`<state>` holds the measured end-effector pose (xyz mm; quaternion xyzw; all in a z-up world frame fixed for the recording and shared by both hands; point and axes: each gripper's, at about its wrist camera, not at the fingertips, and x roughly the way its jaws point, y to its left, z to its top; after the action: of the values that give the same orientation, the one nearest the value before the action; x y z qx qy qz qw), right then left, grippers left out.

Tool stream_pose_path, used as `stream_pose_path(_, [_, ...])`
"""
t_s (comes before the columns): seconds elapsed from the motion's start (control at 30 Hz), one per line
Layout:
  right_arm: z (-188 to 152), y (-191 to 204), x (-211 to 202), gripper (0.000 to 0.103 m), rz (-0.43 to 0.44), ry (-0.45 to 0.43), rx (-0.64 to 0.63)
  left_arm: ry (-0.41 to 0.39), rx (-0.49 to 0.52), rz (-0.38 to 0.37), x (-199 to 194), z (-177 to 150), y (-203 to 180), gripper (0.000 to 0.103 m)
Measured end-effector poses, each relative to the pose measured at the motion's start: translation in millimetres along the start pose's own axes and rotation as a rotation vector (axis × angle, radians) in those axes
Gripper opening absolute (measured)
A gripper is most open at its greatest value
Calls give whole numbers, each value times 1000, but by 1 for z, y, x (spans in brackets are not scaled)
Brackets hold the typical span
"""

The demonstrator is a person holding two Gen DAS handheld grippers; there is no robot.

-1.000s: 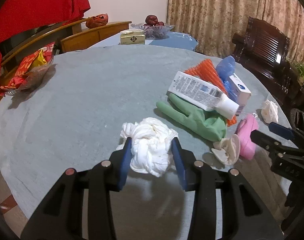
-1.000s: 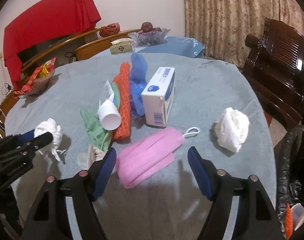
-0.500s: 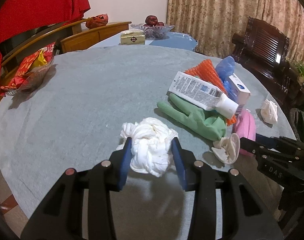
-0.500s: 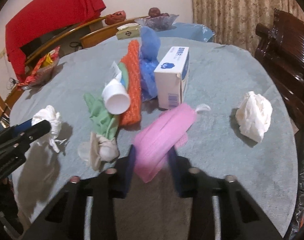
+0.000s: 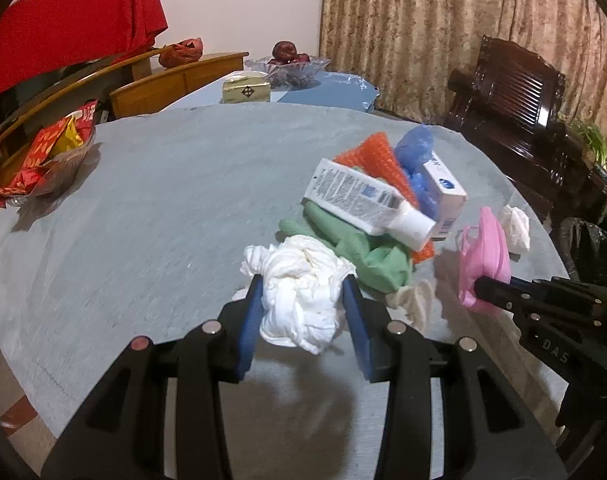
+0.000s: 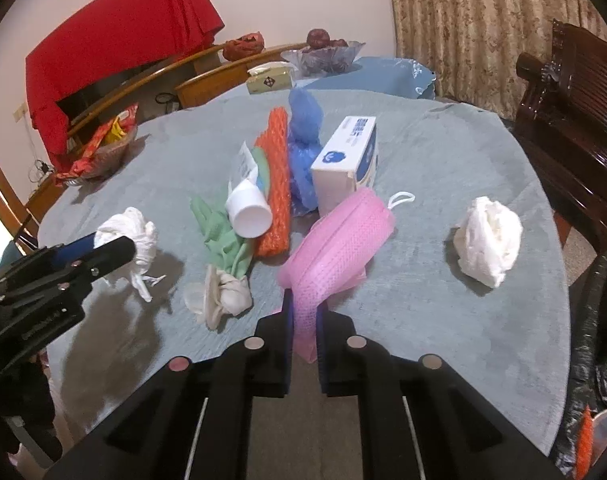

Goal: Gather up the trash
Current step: 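Grasp the white tissue with the left gripper while the right gripper grasps the pink mask, then carry the white tissue and pink mask over the black trash bin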

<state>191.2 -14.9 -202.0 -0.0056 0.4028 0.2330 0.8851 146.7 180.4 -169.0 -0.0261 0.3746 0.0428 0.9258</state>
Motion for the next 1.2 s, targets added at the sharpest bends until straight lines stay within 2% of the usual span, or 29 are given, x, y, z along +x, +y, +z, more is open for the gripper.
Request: stream_pose_path(1.2, [4, -40, -113, 10, -98, -146, 28, -103, 67, -89, -58, 24, -81, 38])
